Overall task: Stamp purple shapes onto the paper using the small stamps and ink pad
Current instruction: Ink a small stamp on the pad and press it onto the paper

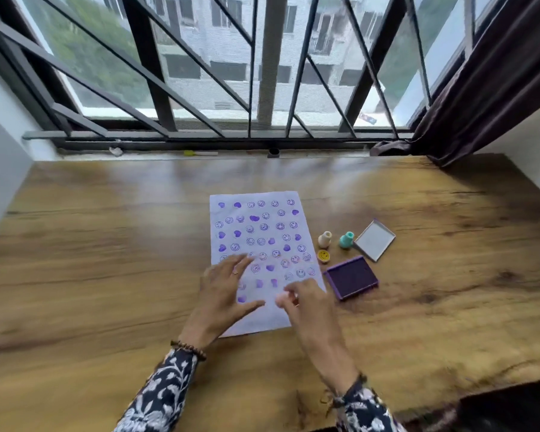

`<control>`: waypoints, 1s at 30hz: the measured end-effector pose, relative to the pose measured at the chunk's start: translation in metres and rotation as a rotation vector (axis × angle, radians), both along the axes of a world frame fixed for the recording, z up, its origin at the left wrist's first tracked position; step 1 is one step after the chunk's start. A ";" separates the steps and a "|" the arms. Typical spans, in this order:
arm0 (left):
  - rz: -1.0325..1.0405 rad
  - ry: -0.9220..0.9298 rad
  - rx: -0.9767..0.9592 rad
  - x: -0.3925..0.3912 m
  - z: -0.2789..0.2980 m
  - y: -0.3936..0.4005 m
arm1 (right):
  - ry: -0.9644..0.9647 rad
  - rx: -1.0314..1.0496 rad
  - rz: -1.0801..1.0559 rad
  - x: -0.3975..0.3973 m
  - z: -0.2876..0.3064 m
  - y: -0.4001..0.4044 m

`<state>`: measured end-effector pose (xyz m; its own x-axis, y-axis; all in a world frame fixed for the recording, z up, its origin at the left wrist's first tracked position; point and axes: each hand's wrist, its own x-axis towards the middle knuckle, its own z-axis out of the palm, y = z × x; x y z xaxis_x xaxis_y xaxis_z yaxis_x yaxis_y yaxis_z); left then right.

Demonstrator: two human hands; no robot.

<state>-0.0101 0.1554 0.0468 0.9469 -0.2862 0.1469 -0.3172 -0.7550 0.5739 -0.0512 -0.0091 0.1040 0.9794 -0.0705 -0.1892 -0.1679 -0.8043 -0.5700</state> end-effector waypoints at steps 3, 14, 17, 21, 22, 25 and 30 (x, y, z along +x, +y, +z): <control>-0.009 0.157 0.102 -0.008 -0.005 0.023 | -0.095 -0.069 0.011 -0.005 -0.009 0.026; 0.013 0.085 0.096 -0.015 -0.020 0.028 | -0.075 -0.295 0.087 -0.007 -0.023 0.054; 0.016 0.074 0.063 -0.013 -0.021 0.027 | -0.057 -0.435 0.150 0.000 -0.022 0.055; 0.048 0.091 0.033 -0.012 -0.022 0.025 | 0.039 -0.496 0.257 0.012 -0.022 0.054; 0.057 0.096 0.023 -0.012 -0.022 0.025 | 0.033 -0.538 0.277 0.016 -0.020 0.055; 0.055 0.088 0.022 -0.011 -0.024 0.025 | 0.116 -0.538 0.346 0.019 -0.019 0.057; 0.047 0.092 0.051 -0.011 -0.023 0.026 | -0.002 -0.726 0.449 0.016 -0.008 0.057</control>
<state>-0.0212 0.1812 0.0239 0.9683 -0.2459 0.0448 -0.2282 -0.7969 0.5593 -0.0351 0.0478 0.0957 0.9438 0.2210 -0.2457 0.2542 -0.9606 0.1124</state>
